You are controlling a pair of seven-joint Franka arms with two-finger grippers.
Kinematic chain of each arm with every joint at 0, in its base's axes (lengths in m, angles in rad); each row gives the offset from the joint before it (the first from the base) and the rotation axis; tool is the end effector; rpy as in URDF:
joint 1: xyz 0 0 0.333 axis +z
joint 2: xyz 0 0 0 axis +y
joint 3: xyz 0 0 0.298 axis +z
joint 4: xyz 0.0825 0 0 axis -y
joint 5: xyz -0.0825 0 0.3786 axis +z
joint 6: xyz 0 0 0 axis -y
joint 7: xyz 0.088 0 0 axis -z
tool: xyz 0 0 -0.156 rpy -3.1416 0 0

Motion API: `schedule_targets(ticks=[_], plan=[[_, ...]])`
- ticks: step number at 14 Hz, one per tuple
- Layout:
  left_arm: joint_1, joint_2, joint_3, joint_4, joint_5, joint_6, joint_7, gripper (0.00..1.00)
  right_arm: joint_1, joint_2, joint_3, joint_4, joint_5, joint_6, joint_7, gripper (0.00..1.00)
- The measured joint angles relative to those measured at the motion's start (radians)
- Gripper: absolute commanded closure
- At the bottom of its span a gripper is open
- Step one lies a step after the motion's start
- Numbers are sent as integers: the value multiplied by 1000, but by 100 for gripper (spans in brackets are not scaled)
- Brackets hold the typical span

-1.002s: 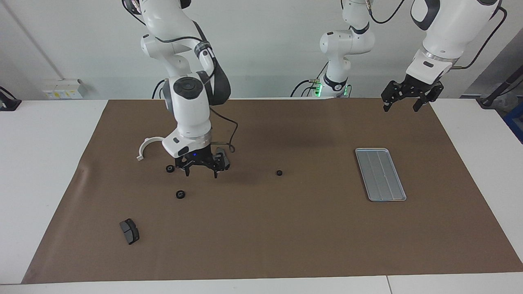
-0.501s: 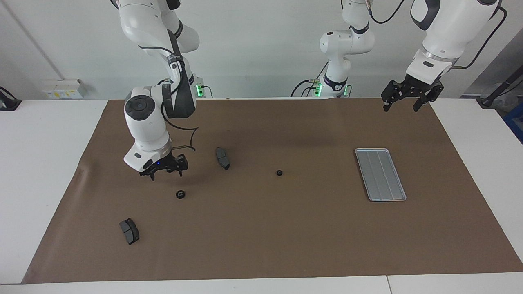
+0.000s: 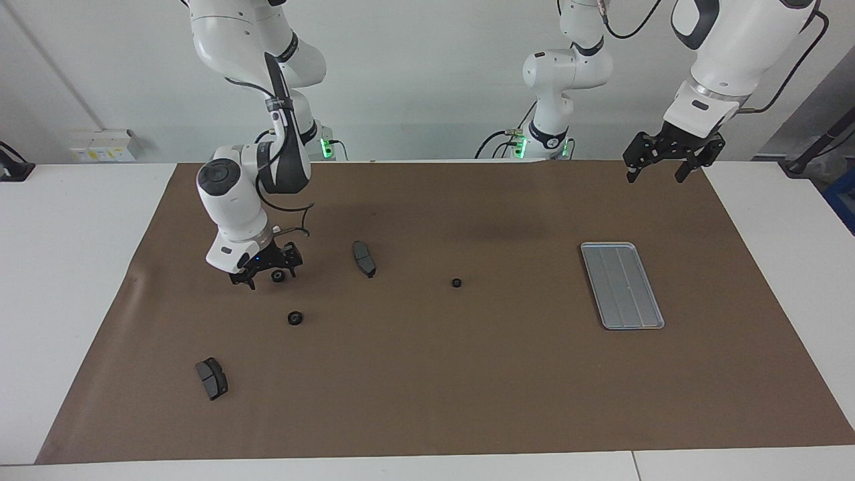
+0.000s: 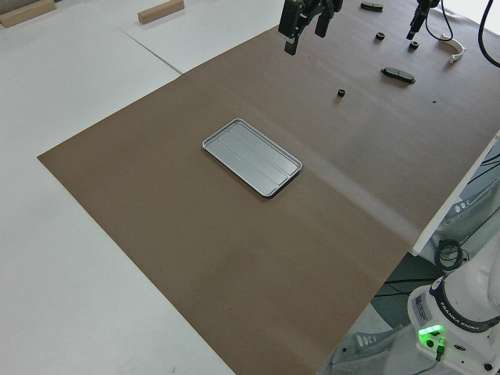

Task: Pick bearing gear from pile to tray

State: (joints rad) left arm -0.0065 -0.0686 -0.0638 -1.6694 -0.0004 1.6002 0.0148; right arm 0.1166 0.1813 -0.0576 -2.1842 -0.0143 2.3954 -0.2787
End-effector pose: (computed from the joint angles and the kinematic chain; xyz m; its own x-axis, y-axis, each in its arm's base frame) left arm 0.5293 -0.0382 0.5509 0.9964 -0.0848 -0.0008 -0.0848 -0.9964 -0.0040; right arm 0.5507 0.0316 0.2457 0.9393 0.3423 0.0233 0.3417 -0.9394 0.0279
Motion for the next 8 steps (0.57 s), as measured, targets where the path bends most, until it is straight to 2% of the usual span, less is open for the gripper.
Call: schedule_targets(ticks=[8], plan=[[0,0,0,0,0,0,0,0,-29,-25,1,-71,2,27,-67,0]])
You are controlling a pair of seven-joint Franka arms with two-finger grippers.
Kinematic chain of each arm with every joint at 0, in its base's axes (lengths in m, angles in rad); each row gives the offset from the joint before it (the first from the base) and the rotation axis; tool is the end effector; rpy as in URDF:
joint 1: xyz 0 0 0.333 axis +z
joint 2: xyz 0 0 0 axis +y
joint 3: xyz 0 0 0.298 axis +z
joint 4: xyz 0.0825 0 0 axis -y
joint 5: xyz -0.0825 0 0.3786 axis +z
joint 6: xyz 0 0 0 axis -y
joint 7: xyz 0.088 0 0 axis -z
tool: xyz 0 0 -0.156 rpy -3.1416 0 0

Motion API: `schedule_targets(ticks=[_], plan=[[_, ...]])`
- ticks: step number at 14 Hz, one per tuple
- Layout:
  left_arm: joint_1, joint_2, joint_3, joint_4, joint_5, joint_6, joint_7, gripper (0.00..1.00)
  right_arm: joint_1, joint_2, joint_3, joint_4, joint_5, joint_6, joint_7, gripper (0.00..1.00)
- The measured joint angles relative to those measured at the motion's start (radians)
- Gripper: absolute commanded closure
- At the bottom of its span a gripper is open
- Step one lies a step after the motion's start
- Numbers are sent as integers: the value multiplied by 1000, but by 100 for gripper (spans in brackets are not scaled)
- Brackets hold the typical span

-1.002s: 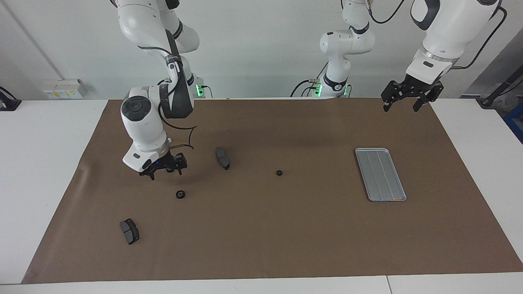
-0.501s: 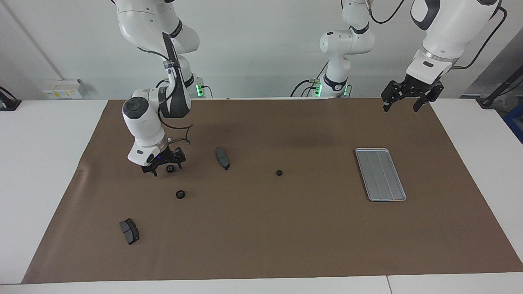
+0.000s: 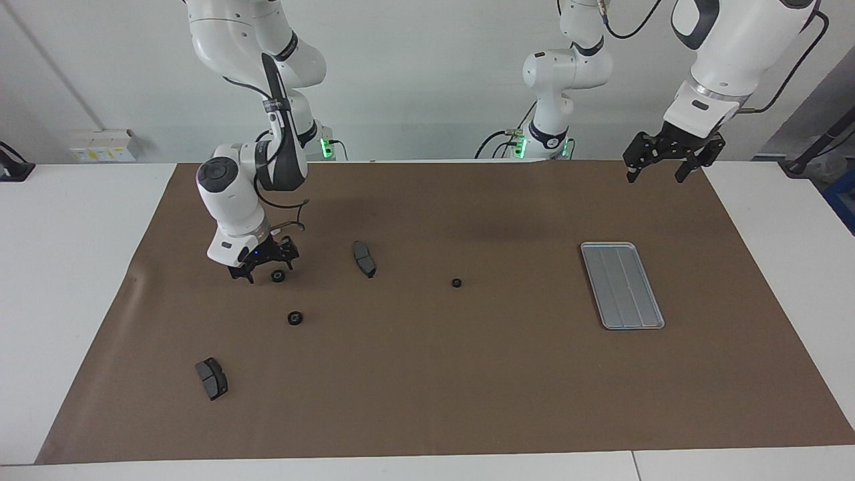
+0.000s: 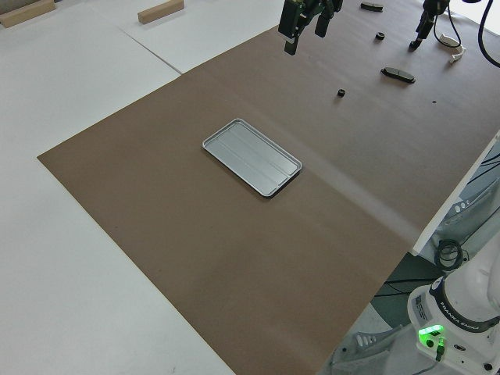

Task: Pick bearing gear from pile to tray

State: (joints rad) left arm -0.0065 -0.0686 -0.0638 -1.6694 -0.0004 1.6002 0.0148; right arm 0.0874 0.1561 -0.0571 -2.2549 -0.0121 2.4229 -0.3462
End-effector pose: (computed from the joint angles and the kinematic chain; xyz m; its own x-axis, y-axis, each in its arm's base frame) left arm 0.5293 -0.0382 0.5509 0.9964 -0.0848 -0.0008 -0.0848 -0.9964 -0.0040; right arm 0.5316 0.0151 0.2328 0.9263 0.3768 0.0056 0.3766 -0.9261 0.0200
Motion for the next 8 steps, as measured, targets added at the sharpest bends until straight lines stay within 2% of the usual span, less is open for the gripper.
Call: schedule_targets(ticks=[2,6,8], plan=[[0,0,0,0,0,0,0,0,0,0,0,-12,16,22,0,0],[0,0,0,0,0,0,0,0,0,0,0,-41,31,56,0,13],[0,0,0,0,0,0,0,0,0,0,0,-44,32,56,0,16]])
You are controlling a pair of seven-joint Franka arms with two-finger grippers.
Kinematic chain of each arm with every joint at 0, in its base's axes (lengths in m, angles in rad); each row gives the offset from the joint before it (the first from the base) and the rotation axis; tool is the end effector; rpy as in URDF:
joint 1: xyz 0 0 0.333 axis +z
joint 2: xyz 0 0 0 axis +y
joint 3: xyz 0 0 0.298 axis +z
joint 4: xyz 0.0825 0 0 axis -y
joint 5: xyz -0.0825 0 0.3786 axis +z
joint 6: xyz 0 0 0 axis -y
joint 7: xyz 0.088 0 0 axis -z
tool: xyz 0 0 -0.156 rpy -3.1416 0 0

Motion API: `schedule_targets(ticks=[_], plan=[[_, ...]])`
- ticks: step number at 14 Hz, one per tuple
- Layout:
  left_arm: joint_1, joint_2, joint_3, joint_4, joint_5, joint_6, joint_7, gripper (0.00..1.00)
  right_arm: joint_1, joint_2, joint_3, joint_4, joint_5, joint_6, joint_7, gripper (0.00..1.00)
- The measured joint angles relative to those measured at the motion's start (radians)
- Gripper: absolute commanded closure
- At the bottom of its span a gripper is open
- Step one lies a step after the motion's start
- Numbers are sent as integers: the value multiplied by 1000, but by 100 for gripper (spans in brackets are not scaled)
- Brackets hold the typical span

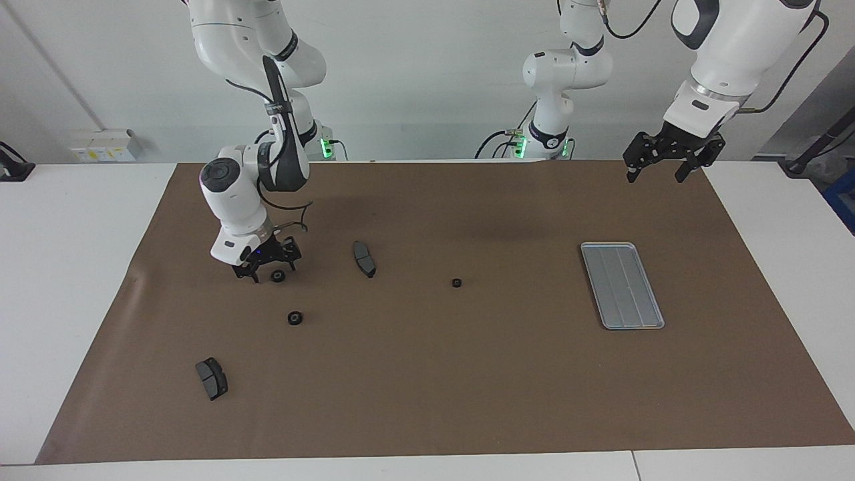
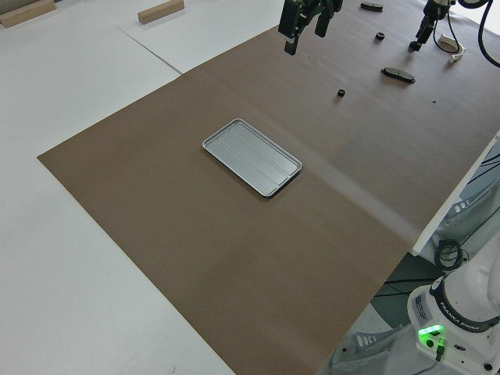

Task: Pick bearing gear from pile to tray

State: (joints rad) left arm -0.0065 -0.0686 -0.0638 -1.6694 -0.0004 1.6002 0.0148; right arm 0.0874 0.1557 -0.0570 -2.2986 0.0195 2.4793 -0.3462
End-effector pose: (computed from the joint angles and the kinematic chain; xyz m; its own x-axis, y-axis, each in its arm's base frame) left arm 0.5293 -0.0382 0.5509 0.9964 -0.0848 -0.0008 -0.0848 -0.9964 -0.0040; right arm 0.5234 0.0158 0.2207 0.9348 0.3543 0.0250 0.3542 -0.9351 0.0053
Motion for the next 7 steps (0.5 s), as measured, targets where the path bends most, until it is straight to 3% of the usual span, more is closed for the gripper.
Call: schedule_targets(ticks=[5,7], plan=[[0,0,0,0,0,0,0,0,0,-3,0,-5,0,0,0,27],[0,0,0,0,0,0,0,0,0,-3,0,-7,1,0,0,27]])
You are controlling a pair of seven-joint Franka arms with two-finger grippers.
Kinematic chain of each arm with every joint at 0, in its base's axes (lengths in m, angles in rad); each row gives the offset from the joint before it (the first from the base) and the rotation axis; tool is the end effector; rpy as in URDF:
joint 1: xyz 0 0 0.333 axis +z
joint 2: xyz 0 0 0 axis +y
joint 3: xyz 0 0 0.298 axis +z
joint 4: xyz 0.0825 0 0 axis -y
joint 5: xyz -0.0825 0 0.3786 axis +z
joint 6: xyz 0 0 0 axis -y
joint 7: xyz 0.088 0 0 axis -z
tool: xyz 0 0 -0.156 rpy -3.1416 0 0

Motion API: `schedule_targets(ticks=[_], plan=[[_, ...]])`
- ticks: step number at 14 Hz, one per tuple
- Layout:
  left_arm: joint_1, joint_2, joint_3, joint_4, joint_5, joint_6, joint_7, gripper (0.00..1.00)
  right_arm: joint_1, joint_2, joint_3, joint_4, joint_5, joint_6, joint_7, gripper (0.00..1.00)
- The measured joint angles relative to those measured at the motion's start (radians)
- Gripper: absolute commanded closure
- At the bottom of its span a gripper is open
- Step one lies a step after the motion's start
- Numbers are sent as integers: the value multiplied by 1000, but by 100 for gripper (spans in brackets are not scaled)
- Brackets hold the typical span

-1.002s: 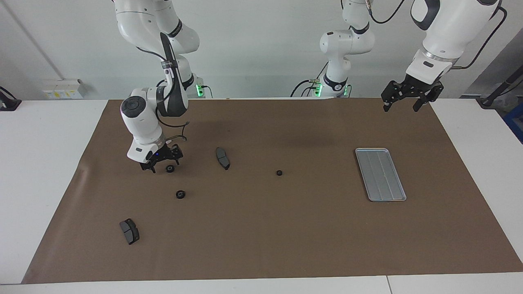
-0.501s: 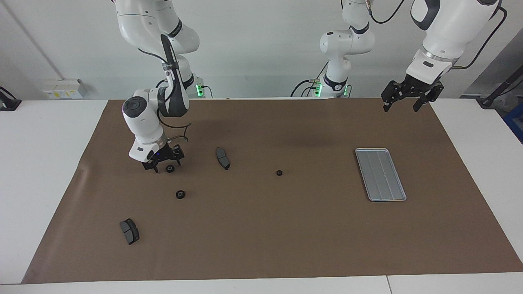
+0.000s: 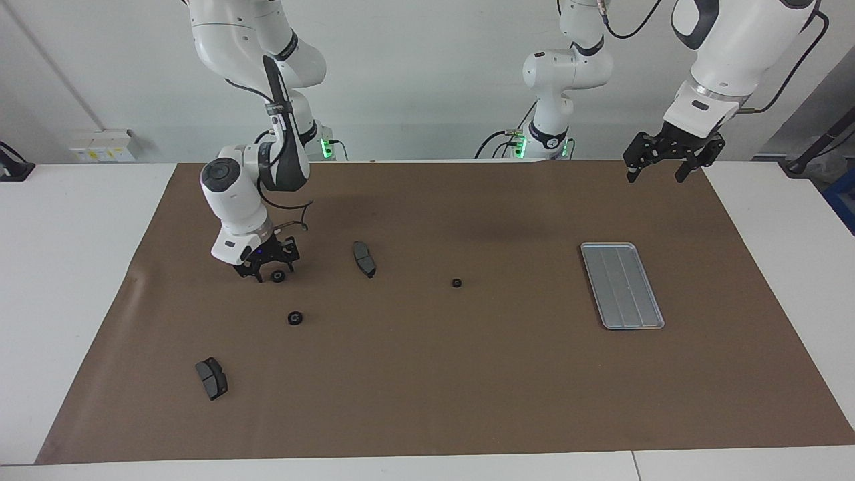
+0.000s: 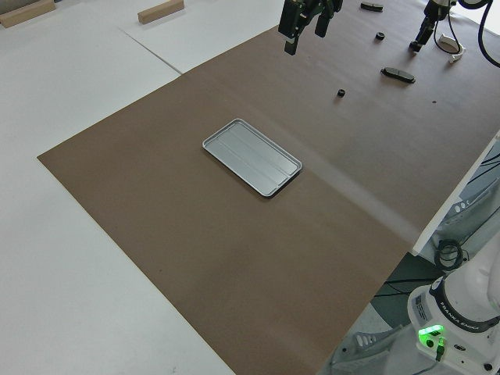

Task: Pick bearing gear from pile to tray

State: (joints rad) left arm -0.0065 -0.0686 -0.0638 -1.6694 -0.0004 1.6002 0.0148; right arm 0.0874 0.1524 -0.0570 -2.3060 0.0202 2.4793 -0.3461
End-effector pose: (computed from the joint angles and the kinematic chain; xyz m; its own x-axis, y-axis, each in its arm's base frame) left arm 0.5293 -0.0382 0.5509 0.9964 -0.0848 -0.0008 -0.0848 -0.9964 -0.0040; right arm 0.5208 0.0157 0.2195 0.9352 0.3536 0.0213 0.3536 -0.9354 0.0033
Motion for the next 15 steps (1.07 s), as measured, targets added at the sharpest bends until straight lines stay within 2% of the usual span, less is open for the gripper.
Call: schedule_targets(ticks=[2,8,10,12,15], plan=[[0,0,0,0,0,0,0,0,0,0,1,0,0,0,1,29],[0,0,-1,0,0,0,0,0,1,-5,4,0,1,1,4,55],[0,0,-2,0,0,0,0,0,1,-6,4,-1,1,1,4,73],[-1,0,-3,0,0,1,0,0,1,-10,4,-1,2,1,5,97],[-24,0,-10,0,0,13,0,0,1,-10,4,-2,2,1,6,100]])
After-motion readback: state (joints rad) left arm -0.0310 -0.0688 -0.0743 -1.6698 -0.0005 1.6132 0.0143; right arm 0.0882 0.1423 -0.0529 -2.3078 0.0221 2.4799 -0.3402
